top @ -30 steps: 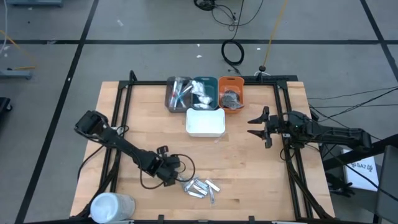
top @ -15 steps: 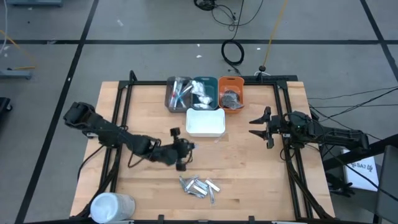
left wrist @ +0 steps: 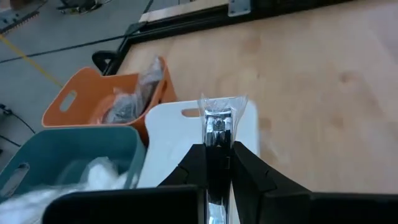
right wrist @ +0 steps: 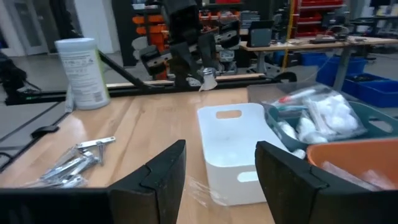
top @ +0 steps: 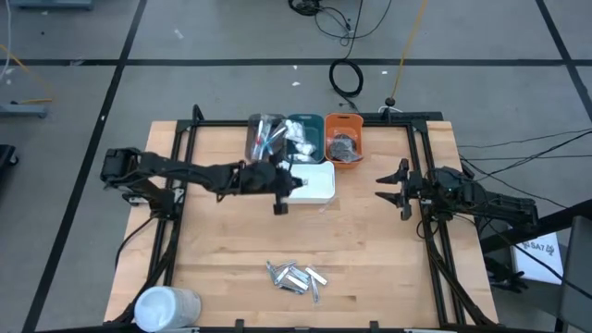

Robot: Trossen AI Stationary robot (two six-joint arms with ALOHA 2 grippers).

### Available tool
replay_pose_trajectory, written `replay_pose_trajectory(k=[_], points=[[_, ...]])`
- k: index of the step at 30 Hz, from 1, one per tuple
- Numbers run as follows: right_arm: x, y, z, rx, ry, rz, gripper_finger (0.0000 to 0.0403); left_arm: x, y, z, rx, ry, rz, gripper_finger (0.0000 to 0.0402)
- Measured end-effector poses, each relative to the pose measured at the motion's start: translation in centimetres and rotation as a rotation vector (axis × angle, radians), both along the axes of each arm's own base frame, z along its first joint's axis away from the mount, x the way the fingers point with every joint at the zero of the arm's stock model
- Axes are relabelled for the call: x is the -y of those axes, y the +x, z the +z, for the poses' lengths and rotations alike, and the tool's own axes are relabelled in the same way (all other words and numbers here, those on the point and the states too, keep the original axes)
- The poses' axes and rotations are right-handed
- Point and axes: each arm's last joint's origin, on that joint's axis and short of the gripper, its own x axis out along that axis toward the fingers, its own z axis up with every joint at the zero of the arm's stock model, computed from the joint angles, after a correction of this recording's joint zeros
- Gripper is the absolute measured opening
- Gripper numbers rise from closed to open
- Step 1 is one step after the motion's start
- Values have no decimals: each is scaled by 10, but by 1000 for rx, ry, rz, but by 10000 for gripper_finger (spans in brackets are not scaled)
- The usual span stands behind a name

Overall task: Pick & Place Travel size toiletries
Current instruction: Put the silver nail cutter into the white bin

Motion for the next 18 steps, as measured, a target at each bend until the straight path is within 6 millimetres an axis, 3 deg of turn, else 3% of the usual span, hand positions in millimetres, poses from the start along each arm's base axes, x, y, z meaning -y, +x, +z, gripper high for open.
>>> replay_pose_trajectory(k=[5, 11, 15, 18], points=[[0, 0, -1, -15, 15, -4, 180, -16, 6, -14, -23, -27, 4, 28], [1, 0, -3, -35, 17, -36, 180, -21, 20, -38, -30, -44, -26, 42], [2, 1, -4, -19, 16, -76, 172, -21, 24, -45, -33, -28, -36, 45], [4, 6, -16, 19, 7, -89, 161, -23, 24, -46, -38, -33, -32, 32]])
